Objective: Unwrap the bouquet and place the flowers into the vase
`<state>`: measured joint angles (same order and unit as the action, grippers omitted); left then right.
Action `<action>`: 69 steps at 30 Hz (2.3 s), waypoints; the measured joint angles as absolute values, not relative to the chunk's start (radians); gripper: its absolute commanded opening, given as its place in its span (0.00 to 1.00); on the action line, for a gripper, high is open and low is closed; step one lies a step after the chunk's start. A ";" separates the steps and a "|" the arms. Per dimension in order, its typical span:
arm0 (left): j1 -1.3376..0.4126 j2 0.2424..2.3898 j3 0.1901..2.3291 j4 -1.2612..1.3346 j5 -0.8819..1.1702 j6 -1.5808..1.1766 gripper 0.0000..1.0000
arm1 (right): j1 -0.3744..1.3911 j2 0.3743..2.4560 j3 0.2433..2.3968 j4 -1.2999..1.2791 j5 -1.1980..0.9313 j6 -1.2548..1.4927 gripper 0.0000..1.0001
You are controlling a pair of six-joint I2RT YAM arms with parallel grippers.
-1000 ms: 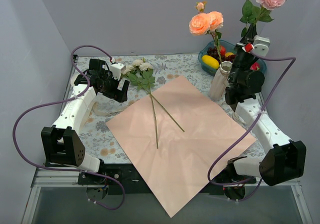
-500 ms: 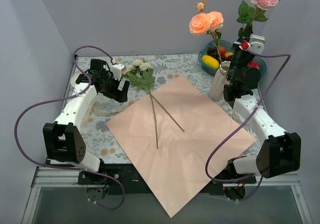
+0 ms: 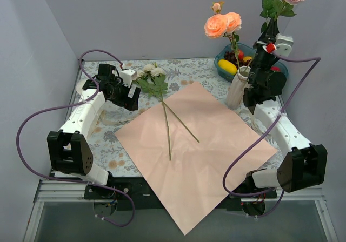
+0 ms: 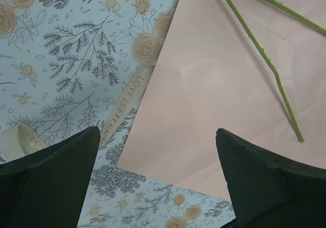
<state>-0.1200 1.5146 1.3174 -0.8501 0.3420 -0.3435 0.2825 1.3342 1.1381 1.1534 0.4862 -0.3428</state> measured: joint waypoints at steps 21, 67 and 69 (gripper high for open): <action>-0.120 1.515 1.319 -0.845 0.344 -0.344 0.97 | 0.277 1.379 1.039 1.130 0.562 -0.340 0.23; 0.019 1.538 1.373 -0.884 0.347 -0.446 0.97 | 0.866 1.708 1.324 -0.216 0.221 0.097 0.82; 0.027 1.537 1.373 -0.884 0.344 -0.445 0.97 | 0.865 1.783 1.336 -0.224 0.185 0.106 0.80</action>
<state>0.0273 1.5372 1.3727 -0.8837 0.3439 -0.4450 0.8650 1.7832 1.3357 -0.2241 0.1852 0.1062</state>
